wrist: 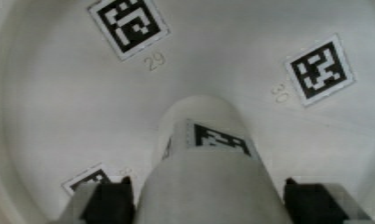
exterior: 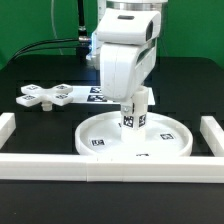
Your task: Assemble round table
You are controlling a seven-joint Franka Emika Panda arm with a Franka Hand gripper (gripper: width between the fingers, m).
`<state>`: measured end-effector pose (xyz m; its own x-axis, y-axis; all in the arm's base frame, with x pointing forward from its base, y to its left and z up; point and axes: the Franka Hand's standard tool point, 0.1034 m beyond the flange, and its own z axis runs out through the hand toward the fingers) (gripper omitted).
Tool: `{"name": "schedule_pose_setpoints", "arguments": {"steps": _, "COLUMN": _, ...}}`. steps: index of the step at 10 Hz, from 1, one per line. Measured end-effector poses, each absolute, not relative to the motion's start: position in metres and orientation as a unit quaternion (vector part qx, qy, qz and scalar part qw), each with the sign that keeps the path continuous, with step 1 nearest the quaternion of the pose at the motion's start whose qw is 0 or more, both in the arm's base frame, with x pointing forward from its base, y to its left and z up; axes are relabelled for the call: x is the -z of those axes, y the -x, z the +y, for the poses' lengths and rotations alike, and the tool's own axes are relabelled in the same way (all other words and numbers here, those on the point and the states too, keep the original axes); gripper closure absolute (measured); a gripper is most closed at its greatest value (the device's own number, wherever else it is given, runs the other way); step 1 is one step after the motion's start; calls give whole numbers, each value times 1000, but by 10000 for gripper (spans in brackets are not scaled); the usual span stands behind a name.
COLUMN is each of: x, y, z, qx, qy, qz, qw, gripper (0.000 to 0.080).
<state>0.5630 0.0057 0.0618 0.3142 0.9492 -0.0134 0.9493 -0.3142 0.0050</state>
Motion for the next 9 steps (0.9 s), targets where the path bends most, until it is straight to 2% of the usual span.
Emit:
{"name": "schedule_pose_setpoints", "arguments": {"steps": 6, "x": -61, "y": -560, "z": 27, "qx": -6, "qy": -968, "qz": 250, "qw": -3, "gripper": 392}}
{"name": "schedule_pose_setpoints", "arguments": {"steps": 9, "x": -61, "y": -560, "z": 31, "qx": -6, "qy": -986, "qz": 166, "qw": -9, "gripper": 390}}
